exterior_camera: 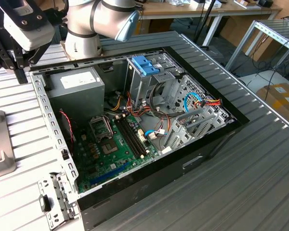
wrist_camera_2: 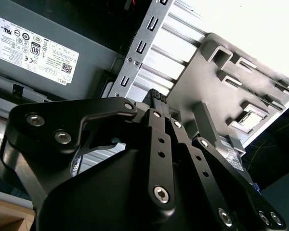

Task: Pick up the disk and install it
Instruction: 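Reach for the disk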

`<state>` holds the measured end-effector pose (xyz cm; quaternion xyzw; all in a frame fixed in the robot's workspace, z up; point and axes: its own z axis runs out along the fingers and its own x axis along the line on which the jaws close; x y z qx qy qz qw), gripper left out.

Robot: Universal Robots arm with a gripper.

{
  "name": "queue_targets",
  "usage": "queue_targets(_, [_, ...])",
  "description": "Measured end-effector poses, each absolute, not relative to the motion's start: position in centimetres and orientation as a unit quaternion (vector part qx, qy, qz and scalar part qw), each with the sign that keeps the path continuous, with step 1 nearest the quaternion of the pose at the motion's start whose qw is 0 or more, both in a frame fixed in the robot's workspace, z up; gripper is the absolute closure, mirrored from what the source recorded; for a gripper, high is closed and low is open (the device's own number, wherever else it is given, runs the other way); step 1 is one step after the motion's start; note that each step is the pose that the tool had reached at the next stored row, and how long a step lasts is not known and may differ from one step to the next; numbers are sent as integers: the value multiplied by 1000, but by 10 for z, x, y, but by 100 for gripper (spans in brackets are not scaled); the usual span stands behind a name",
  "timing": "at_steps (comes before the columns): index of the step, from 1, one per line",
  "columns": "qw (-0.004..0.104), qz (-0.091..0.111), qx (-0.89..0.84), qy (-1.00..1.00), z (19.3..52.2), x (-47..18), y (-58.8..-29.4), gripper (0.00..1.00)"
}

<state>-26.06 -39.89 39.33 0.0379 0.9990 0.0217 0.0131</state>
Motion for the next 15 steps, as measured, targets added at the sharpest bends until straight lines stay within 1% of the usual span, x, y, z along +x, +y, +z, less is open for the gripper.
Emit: queue_targets(15, [13,22,38,999,393,-269,-399,90])
